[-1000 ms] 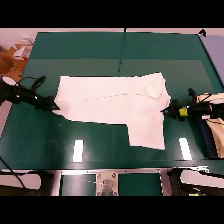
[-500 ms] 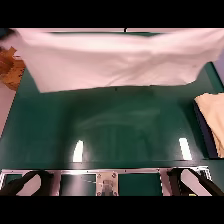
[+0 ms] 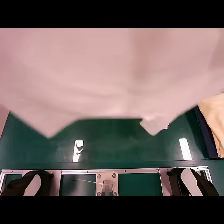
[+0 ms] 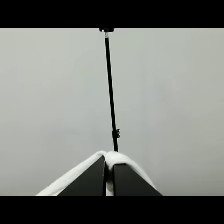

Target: Fold the shirts.

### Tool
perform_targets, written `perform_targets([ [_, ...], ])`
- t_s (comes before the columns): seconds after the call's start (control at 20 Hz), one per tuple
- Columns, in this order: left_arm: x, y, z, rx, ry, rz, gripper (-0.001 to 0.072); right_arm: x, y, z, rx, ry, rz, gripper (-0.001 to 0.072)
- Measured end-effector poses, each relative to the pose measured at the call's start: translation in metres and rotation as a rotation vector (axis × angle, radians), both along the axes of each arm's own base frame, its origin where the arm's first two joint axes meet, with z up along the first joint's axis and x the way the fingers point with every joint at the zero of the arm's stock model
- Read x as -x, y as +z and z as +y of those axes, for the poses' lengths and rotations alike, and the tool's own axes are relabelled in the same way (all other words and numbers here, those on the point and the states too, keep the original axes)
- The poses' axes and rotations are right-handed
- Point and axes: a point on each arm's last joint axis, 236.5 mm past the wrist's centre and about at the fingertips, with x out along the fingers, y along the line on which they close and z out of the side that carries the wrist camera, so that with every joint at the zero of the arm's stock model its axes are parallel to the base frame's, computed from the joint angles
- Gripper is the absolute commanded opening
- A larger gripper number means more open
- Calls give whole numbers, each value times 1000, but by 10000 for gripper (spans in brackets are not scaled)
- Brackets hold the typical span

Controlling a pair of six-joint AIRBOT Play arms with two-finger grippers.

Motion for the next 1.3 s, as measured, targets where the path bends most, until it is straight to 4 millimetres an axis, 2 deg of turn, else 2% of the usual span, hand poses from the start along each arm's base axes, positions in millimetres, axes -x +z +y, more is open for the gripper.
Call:
perform_targets([
  [0.05,-9,-9,4,12,9,29,19,-6,-5,-5,-13,-1,15,13],
  [0.15,-38,-38,15,42,20,126,20,-27,-25,-21,-64,9,72,13],
  [0.25,-80,-85,25,86,12,267,20,-59,-63,-36,-127,43,170,13],
  [0.3,-103,-113,27,116,-8,348,20,-79,-90,-41,-158,72,232,13],
  [0.4,-147,-176,29,172,-58,511,20,-121,-152,-47,-221,122,359,13],
  [0.6,-224,-311,29,312,-146,815,20,-206,-305,-52,-347,157,622,14],
  [0.75,-267,-402,21,403,-165,977,20,-258,-416,-55,-424,142,796,13],
  [0.85,-293,-451,14,464,-153,1032,20,-287,-471,-59,-475,136,872,14],
  [0.95,-316,-481,16,515,-110,1029,20,-311,-508,-62,-512,142,916,14],
  [1.05,-334,-494,20,551,-65,998,20,-334,-527,-65,-532,150,926,14],
  [1.2,-350,-504,30,571,-7,953,20,-354,-536,-69,-536,158,918,14],
  [1.3,-352,-509,31,557,-3,950,20,-354,-543,-69,-531,179,943,13],
])
